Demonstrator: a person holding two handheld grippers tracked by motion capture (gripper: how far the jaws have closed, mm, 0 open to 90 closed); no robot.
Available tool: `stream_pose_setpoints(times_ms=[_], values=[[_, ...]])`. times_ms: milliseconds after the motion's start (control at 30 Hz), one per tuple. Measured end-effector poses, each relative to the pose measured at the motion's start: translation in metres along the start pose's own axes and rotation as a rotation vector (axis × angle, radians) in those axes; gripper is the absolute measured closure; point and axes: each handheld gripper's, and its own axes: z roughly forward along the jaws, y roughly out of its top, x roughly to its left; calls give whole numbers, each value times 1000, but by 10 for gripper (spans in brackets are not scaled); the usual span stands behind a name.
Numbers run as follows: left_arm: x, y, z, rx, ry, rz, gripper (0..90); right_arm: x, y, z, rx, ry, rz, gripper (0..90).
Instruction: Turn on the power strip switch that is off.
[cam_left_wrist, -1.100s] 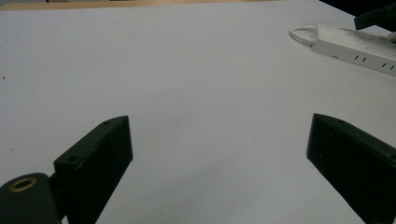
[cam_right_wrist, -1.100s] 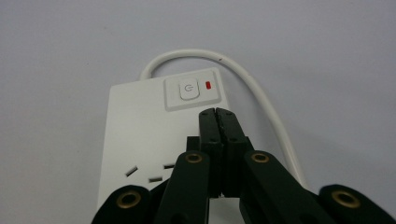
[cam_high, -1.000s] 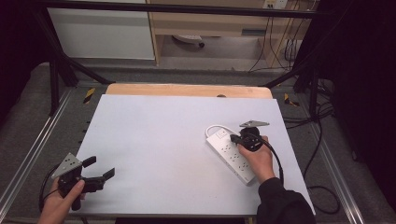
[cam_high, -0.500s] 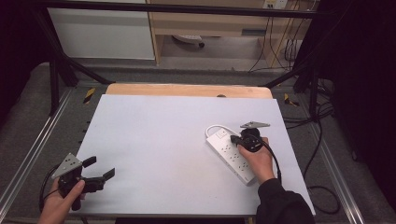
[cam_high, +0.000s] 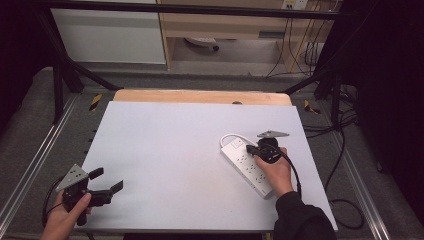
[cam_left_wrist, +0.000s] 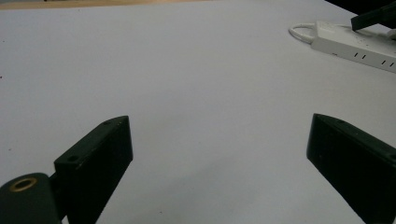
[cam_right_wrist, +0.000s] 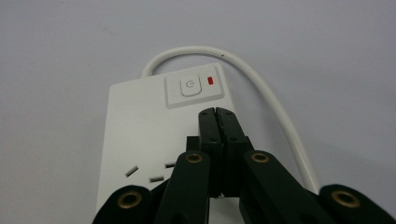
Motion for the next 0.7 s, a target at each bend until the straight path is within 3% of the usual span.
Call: stream_pose_setpoints(times_ms=[700], values=[[-1, 0, 1, 6, -2, 7, 72, 0, -1, 1, -4, 2, 8, 900]])
